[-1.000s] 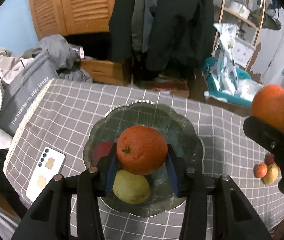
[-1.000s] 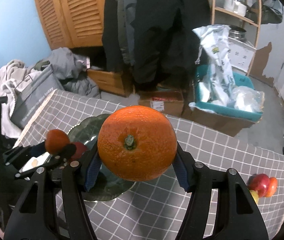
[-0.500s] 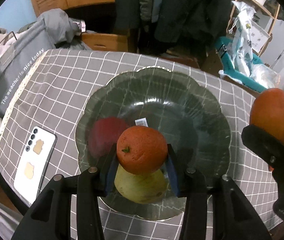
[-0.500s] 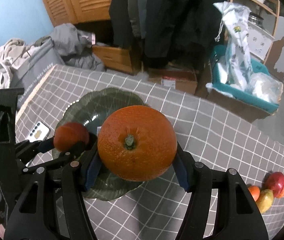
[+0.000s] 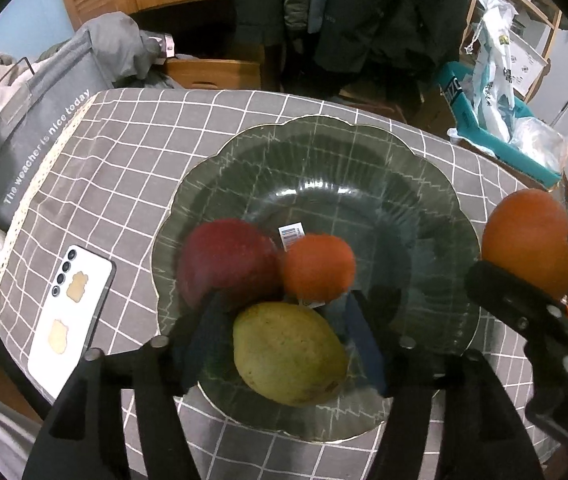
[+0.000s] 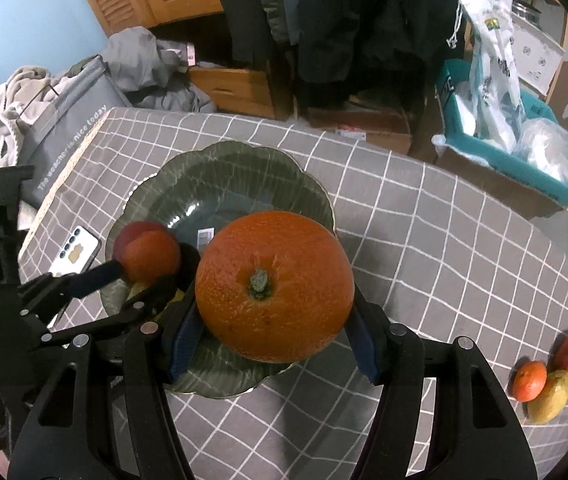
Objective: Organize fruits
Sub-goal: 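Lower the large orange into the bowl and open the right tool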
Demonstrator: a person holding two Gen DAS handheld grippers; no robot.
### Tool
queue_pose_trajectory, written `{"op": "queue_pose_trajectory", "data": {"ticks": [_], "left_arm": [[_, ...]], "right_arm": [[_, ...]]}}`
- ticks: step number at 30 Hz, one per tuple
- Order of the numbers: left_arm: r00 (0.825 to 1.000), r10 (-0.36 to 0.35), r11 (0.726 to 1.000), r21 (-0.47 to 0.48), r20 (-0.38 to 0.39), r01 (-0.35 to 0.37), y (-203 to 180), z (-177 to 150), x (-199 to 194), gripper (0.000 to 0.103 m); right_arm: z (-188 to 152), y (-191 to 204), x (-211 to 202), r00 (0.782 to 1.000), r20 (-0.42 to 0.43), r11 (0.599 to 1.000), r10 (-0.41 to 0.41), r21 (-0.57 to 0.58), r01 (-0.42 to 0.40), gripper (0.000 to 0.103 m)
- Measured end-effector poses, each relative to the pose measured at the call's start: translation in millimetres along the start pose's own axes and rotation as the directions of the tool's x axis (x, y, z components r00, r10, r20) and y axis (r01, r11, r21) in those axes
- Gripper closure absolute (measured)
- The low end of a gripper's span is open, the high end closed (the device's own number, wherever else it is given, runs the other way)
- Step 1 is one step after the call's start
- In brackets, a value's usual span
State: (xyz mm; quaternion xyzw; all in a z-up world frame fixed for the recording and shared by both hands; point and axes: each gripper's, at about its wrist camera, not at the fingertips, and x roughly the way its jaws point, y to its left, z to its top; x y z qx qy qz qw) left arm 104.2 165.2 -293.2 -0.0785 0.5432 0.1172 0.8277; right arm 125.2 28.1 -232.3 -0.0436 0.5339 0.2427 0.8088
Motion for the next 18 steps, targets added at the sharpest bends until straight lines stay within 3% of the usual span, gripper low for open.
{"op": "queue_pose_trajectory", "data": {"ticks": [3, 18], "left_arm": [[0.999, 0.038, 0.999, 0.011, -0.001, -0.038, 1, -2, -4, 0.028], [0.999, 0.053, 0.998, -0.016, -0.002, -0.053, 13, -9, -15, 0.027]], "right_arm": [[0, -1, 4, 1.0, -0.013, 1.0, 0.008, 0.007, -0.008, 0.038], [4, 1, 28, 0.991, -0.12, 0.999, 0.052, -0.004, -0.053, 0.036]]}}
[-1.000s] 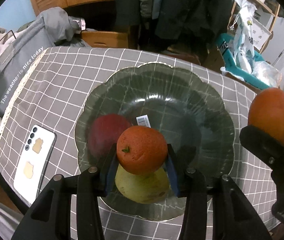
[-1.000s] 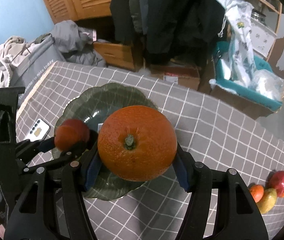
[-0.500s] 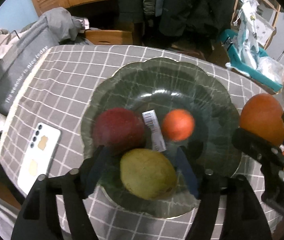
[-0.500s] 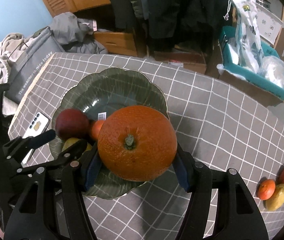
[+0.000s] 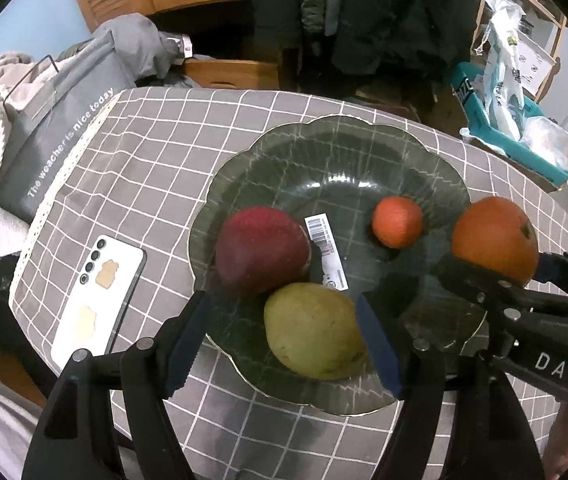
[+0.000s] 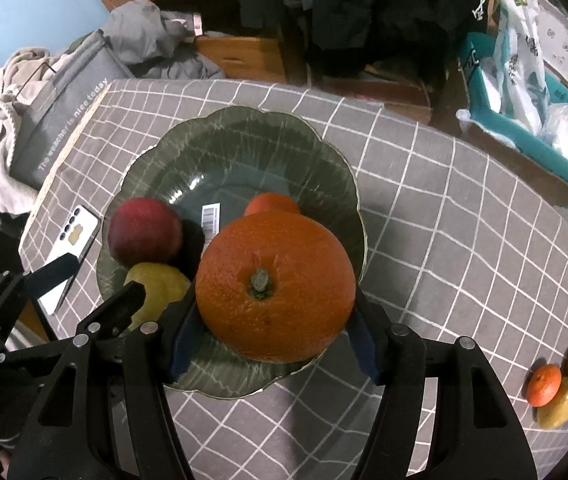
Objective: Organize fruits
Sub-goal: 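Lower the large orange into the bowl and open the right tool, then withdraw both tools from the bowl back toward the remaining fruit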
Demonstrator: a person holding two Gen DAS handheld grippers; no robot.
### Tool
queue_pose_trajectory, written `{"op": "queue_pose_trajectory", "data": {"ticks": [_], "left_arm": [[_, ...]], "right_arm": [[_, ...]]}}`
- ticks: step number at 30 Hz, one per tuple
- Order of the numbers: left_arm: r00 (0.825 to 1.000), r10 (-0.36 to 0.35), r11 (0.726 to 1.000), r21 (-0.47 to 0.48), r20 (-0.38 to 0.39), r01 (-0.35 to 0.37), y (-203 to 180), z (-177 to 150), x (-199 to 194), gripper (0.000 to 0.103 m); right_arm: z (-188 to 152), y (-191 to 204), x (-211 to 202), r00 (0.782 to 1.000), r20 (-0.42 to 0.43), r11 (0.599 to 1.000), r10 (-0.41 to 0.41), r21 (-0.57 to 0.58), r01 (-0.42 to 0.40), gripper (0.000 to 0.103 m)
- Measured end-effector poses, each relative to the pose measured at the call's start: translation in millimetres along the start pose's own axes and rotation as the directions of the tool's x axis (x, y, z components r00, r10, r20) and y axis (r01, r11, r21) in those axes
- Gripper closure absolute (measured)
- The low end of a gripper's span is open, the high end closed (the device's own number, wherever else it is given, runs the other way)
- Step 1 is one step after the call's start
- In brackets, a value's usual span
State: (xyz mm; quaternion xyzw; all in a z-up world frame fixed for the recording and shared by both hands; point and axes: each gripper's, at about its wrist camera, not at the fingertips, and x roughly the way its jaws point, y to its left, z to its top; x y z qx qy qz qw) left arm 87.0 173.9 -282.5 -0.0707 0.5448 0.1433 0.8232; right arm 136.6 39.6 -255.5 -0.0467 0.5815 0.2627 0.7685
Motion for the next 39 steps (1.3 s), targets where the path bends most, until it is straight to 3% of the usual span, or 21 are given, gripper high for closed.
{"op": "queue_pose_trajectory", "data": {"ticks": [6, 17, 27, 39], "left_arm": [[1.0, -0.001, 1.0, -0.016, -0.002, 0.001, 4, 0, 1, 0.027], [0.999, 0.002, 1.0, -0.009, 0.039, -0.002, 1, 3, -19, 0.027], [0.994, -0.006, 1.0, 0.005, 0.106, 0.006, -4, 9, -53, 0.027], [0.977, -0.04, 0.999, 0.039, 0.21, 0.033, -19, 13, -101, 0.027]], "right_arm": [[4, -1, -8, 0.999, 0.033, 0.999, 0.03, 0.021, -0.031, 0.031], [9, 7, -44, 0.988, 0.129, 0.996, -0.08, -0.018, 0.083, 0.031], [2, 11, -100, 0.949, 0.269, 0.985, -0.163, -0.017, 0.174, 0.031], [-26, 7, -177, 0.876, 0.428, 0.972, -0.22, 0.021, 0.233, 0.031]]}}
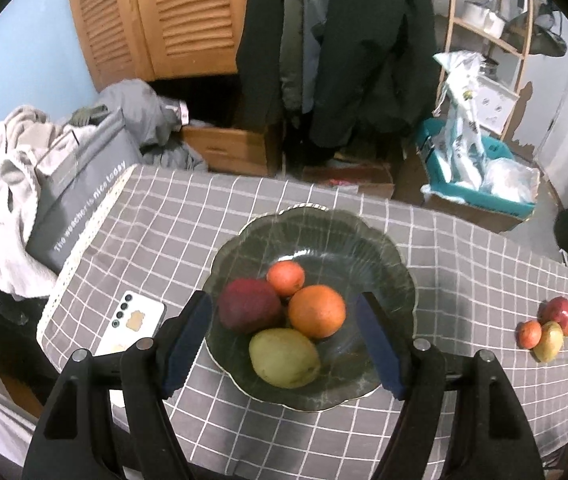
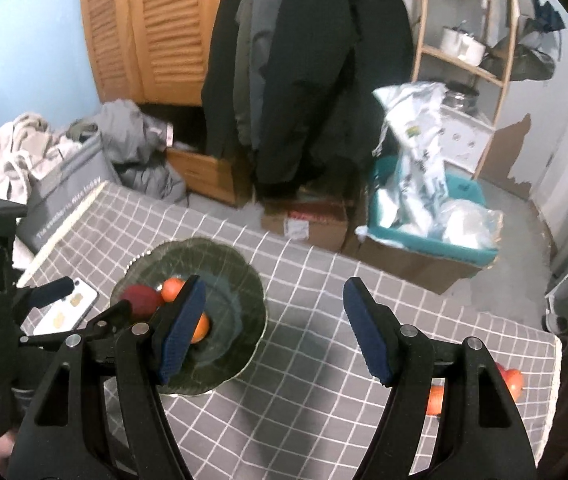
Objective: Organize fruits
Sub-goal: 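Withdraw both tools from the bowl back toward the remaining fruit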
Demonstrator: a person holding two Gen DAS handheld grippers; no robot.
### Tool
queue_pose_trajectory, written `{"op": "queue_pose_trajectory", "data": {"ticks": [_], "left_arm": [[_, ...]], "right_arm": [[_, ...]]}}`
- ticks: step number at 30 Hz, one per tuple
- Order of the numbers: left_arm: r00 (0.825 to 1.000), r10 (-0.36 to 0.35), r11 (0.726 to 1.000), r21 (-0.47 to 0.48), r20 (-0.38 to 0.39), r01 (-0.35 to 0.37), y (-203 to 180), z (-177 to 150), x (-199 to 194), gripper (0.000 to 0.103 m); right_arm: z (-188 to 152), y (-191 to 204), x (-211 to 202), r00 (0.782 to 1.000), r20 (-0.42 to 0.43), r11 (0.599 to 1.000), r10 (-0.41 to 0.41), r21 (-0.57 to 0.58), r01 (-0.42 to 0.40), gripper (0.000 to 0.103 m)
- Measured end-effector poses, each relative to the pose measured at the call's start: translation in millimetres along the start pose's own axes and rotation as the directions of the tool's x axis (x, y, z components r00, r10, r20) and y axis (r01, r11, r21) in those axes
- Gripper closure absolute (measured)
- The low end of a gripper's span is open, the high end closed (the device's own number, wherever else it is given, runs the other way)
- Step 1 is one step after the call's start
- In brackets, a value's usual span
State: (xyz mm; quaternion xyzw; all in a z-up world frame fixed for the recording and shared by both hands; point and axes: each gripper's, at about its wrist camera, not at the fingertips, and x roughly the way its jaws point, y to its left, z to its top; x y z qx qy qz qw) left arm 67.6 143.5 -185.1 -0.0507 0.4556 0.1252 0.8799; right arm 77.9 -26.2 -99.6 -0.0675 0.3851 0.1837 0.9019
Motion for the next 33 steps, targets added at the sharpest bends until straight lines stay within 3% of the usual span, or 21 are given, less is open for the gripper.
{"op": "queue_pose_trajectory", "data": {"ticks": [9, 17, 20, 29, 33], "left_arm": [[0.995, -0.052, 0.998, 0.042, 0.089, 0.049, -23, 6, -39, 0.022], [0.986, -0.095, 0.992, 0.093, 0.14, 0.082, -45, 7, -65, 0.022], [0.981, -0.111, 0.989, 0.11, 0.157, 0.095, -54, 6, -74, 0.015], [0.969, -0.15, 0.983, 0.138, 0.195, 0.124, -73, 7, -93, 0.014], [0.964, -0.164, 0.979, 0.151, 0.209, 0.134, -82, 8, -100, 0.007]], "right_arm": [[-2, -25, -52, 0.994, 0.101, 0.998, -0.042, 0.053, 0.036, 0.03], [-13, -47, -83, 0.988, 0.141, 0.995, -0.065, 0.085, 0.053, 0.029], [-18, -55, -94, 0.986, 0.147, 0.994, -0.076, 0.094, 0.063, 0.023], [-26, -79, -123, 0.973, 0.191, 0.986, -0.126, 0.129, 0.102, 0.02], [-30, -87, -130, 0.967, 0.199, 0.981, -0.161, 0.141, 0.134, 0.019]]}}
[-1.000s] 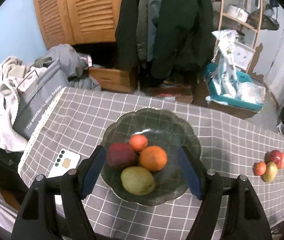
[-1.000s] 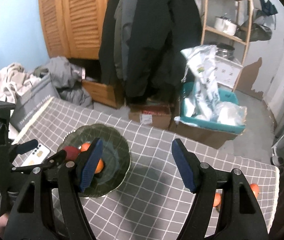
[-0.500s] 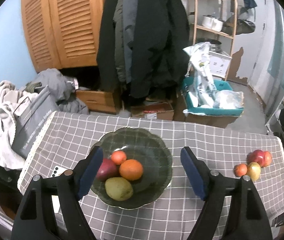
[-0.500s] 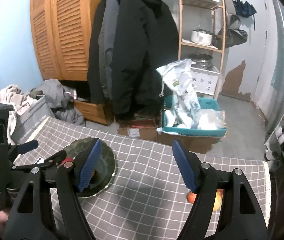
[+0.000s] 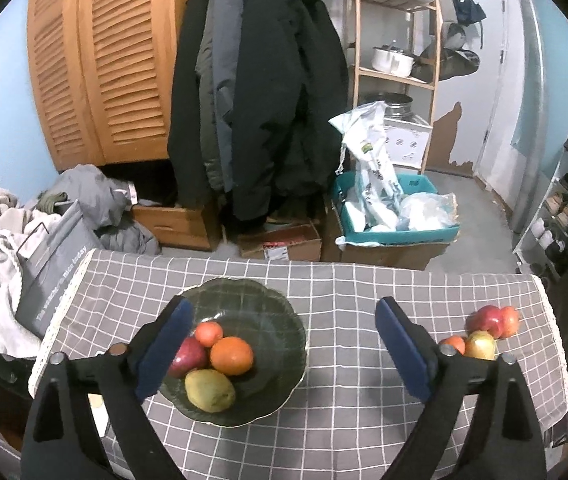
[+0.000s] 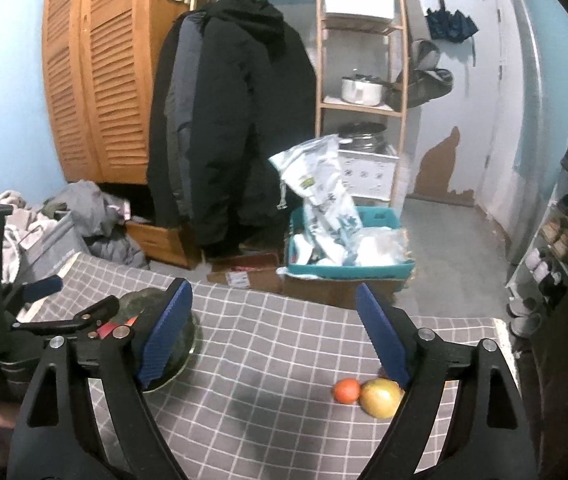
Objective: Organize fruits
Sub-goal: 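Withdraw both tools from the bowl back toward the remaining fruit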
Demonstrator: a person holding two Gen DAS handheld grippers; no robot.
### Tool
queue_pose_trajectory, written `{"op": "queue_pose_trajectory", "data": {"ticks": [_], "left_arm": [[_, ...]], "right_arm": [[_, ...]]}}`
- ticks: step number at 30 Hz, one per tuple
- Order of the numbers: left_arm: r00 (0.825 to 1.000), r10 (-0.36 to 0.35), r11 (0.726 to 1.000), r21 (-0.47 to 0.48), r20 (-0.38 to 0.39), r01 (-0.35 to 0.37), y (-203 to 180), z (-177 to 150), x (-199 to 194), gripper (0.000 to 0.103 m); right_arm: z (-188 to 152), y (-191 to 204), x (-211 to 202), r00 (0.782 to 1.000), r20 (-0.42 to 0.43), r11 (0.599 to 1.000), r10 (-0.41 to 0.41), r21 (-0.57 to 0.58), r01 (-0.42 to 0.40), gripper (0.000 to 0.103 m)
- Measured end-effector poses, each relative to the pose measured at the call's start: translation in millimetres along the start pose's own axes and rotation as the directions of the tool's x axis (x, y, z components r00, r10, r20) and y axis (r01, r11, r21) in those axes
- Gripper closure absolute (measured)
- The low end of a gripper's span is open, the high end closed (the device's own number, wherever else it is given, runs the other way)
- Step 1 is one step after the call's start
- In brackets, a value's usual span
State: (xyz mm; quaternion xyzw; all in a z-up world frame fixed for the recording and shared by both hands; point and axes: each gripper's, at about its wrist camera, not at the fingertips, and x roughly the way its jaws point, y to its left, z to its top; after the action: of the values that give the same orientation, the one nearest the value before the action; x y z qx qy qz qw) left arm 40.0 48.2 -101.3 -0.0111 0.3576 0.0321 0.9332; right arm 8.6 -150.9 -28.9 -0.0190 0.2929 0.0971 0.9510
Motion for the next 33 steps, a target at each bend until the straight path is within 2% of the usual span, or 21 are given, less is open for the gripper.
{"op": "queue_pose_trajectory", "data": {"ticks": [18, 22, 24, 26, 33], "left_arm": [[0.998, -0.064, 0.993, 0.098, -0.005, 0.064, -69, 4, -2, 0.007], [0.997, -0.077, 0.989, 0.125, -0.014, 0.079, -87, 3, 1, 0.006], [0.996, -0.092, 0.986, 0.136, -0.023, 0.094, -95, 1, 5, 0.002], [0.994, -0.1, 0.983, 0.149, -0.04, 0.105, -104, -2, 11, 0.002], [0.992, -0.083, 0.975, 0.198, -0.096, 0.1, -130, -14, 38, 0.002]], "right_arm": [[-10, -76, -20, 0.995, -0.001, 0.991, -0.1, 0.085, 0.099, 0.018], [-17, -91, -16, 0.993, -0.027, 0.989, -0.113, 0.092, 0.115, 0.018], [-22, -99, -9, 0.993, -0.049, 0.988, -0.104, 0.108, 0.108, 0.018], [-28, -108, -1, 0.993, -0.073, 0.986, -0.09, 0.133, 0.099, 0.018], [-55, -131, 30, 0.979, -0.179, 0.979, -0.096, 0.161, 0.125, 0.018]]}}
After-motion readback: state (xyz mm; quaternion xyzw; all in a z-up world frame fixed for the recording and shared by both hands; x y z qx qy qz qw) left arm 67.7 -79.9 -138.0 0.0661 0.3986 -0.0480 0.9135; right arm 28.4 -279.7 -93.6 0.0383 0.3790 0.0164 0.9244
